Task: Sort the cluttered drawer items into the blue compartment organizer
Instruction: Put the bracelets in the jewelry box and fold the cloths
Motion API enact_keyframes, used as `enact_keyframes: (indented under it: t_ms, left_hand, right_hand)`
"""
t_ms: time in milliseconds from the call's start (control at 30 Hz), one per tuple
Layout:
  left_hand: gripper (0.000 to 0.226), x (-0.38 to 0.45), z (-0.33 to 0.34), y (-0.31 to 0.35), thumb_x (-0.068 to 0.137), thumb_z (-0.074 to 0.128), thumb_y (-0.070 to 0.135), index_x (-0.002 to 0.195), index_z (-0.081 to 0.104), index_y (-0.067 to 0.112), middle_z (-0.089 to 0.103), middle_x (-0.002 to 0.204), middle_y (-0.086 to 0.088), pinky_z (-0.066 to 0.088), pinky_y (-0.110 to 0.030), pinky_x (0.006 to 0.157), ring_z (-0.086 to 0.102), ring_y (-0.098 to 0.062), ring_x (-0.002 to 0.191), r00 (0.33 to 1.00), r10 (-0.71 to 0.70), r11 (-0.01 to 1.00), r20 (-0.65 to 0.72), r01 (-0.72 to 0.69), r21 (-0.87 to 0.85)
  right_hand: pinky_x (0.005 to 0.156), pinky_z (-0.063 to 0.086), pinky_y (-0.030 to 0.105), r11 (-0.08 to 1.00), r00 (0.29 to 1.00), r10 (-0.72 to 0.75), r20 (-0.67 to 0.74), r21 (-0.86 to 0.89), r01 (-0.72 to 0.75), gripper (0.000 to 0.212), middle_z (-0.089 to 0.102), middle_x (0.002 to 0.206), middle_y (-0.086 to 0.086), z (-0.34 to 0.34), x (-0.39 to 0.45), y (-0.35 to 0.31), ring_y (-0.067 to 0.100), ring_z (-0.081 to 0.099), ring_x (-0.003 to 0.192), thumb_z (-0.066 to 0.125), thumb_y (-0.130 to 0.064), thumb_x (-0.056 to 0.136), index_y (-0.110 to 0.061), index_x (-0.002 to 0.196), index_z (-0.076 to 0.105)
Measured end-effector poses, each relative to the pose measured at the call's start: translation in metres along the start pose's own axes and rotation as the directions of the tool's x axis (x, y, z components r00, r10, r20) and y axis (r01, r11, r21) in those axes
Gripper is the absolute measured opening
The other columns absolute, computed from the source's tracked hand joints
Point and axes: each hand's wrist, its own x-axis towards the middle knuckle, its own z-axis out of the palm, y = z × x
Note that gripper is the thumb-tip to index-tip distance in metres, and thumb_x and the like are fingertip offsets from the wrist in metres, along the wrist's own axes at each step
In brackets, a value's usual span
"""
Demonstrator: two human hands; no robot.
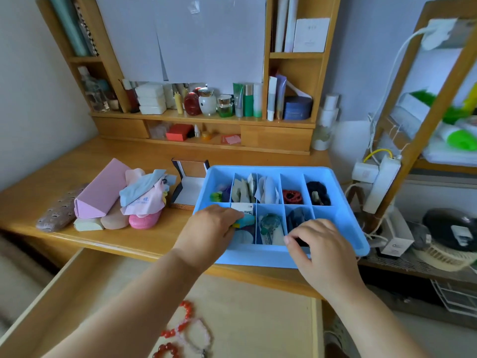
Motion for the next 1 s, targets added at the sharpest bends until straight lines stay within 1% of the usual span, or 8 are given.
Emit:
enact_keyframes:
  t_ms: [267,400,567,633,733,867,933,1000]
  left_hand:
    - [0.035,0.02,-0.015,-0.001,0.091,0.061,0.033,0.122,0.064,0.017,0.059,0.121,0.005,0.039,-0.015,0.087,0.055,-0.011,0.102,0.902,0.024,0.985,0.431,0.051,-0.162]
    - [0.027,0.018,-0.016,-0.006,0.095,0.056,0.024,0.118,0.067,0.017,0.058,0.124,0.005,0.03,-0.004,0.084,0.051,-0.006,0.109,0.903,0.046,0.992,0.427,0.008,-0.123]
    - [0.036,0.032,-0.015,-0.003,0.099,0.043,0.033,0.098,0.071,0.011,0.066,0.105,0.001,0.04,-0.03,0.097,0.053,-0.014,0.1,0.867,0.028,0.998,0.498,-0.05,0.031]
    - [0.046,0.035,-0.015,0.002,0.1,0.034,0.037,0.09,0.07,0.008,0.066,0.09,-0.003,0.036,-0.037,0.099,0.052,-0.018,0.095,0.879,0.051,0.976,0.474,-0.145,0.165]
    - [0.043,0.023,-0.018,0.005,0.1,0.035,0.037,0.098,0.07,0.011,0.068,0.101,0.001,0.03,-0.034,0.106,0.051,-0.016,0.109,0.921,0.151,0.965,0.358,-0.216,0.148]
    - [0.018,-0.041,-0.025,-0.016,0.092,0.055,0.019,0.094,0.071,0.012,0.067,0.092,0.003,0.043,-0.019,0.082,0.058,-0.01,0.089,0.968,0.058,0.977,-0.243,-0.105,-0.186]
    - [0.013,-0.089,-0.013,-0.033,0.09,0.056,0.021,0.088,0.068,0.017,0.063,0.086,0.01,0.043,-0.013,0.071,0.057,-0.004,0.078,0.962,-0.12,0.965,-0.246,0.055,-0.256]
    - [0.007,-0.137,0.005,-0.057,0.088,0.061,0.021,0.091,0.067,0.023,0.059,0.086,0.015,0.044,-0.013,0.068,0.057,-0.002,0.075,0.949,-0.313,0.93,-0.041,0.298,-0.215]
  right_hand:
    - [0.059,0.038,0.022,1.0,0.999,0.009,0.03,0.007,-0.009,0.015,0.061,0.076,-0.013,-0.003,-0.001,-0.003,0.01,0.053,0.083,0.059,-0.034,0.085,-0.025,0.076,0.068]
    - [0.061,0.037,0.022,1.0,0.999,0.004,0.039,0.02,-0.005,0.017,0.062,0.078,-0.014,-0.003,-0.001,-0.002,0.009,0.052,0.085,0.057,-0.036,0.085,-0.025,0.079,0.068]
    - [0.061,0.039,0.023,1.0,0.999,-0.002,0.042,0.019,0.001,0.019,0.061,0.078,-0.014,-0.003,-0.001,-0.002,0.01,0.052,0.086,0.054,-0.036,0.085,-0.026,0.077,0.068]
    - [0.063,0.041,0.024,1.0,0.998,0.001,0.061,0.022,-0.002,0.018,0.061,0.08,-0.014,-0.004,-0.001,-0.002,0.01,0.053,0.088,0.056,-0.035,0.085,-0.025,0.077,0.068]
    - [0.073,0.042,0.025,1.0,1.0,-0.007,0.001,0.028,0.007,0.01,0.063,0.088,-0.009,-0.006,-0.003,-0.004,0.017,0.056,0.092,0.064,-0.028,0.083,-0.02,0.083,0.071]
    - [0.094,0.039,0.036,0.987,0.976,-0.129,-0.176,0.078,0.144,0.021,0.061,0.1,0.002,0.002,-0.018,-0.029,0.022,0.052,0.099,0.058,-0.028,0.083,-0.012,0.089,0.07]
    - [0.092,0.039,0.033,0.955,0.96,-0.257,-0.115,0.12,0.27,0.016,0.061,0.097,0.001,0.018,-0.039,-0.051,0.019,0.053,0.095,0.056,-0.026,0.083,-0.016,0.083,0.068]
    - [0.084,0.039,0.023,0.923,0.933,-0.354,0.057,0.179,0.339,0.007,0.061,0.091,-0.005,0.042,-0.065,-0.07,0.015,0.056,0.086,0.062,-0.027,0.079,-0.022,0.076,0.066]
